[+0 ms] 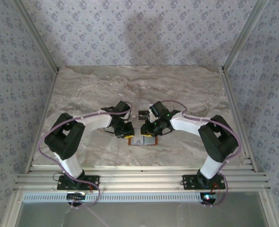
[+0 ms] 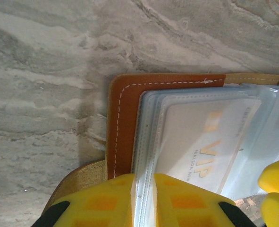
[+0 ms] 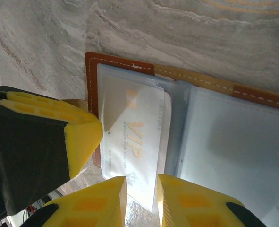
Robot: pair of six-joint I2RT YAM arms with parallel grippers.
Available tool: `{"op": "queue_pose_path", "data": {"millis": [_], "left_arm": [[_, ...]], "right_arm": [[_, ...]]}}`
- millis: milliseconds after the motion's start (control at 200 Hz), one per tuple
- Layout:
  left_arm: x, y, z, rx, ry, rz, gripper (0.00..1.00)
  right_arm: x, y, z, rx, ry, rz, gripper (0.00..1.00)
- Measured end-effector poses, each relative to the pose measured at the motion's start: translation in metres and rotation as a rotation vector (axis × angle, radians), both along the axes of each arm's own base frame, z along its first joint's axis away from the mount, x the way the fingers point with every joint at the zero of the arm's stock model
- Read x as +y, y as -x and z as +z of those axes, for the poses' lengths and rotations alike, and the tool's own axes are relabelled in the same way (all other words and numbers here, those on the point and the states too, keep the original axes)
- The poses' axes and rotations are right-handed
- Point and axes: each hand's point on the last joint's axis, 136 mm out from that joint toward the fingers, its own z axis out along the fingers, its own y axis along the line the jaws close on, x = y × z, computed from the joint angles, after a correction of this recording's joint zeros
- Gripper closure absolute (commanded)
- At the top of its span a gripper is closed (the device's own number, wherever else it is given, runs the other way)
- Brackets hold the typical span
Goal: Take the credit cards out of the card holder
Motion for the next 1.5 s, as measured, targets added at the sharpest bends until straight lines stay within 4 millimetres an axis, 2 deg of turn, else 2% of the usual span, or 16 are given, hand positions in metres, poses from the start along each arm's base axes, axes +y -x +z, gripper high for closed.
{"op": "queue_pose_path", "data": {"millis": [405, 974, 1499], "left_arm": [[0.000, 0.001, -0.001, 0.001, -0.001, -0.001, 0.82], [0.001, 0.001, -0.001, -0.001, -0.002, -0.006, 0.82], [0.005, 0.001, -0.003, -0.001, -0.025, -0.002, 0.83]], "right_arm": [[0.010, 0.001, -0.007, 0.014, 0.009, 0.024, 0.74], [-0.007, 0.005, -0.021, 0.015, 0.122, 0.018, 0.73], [0.008, 0.004, -0.006, -0.012, 0.069, 0.042, 0.73]]}}
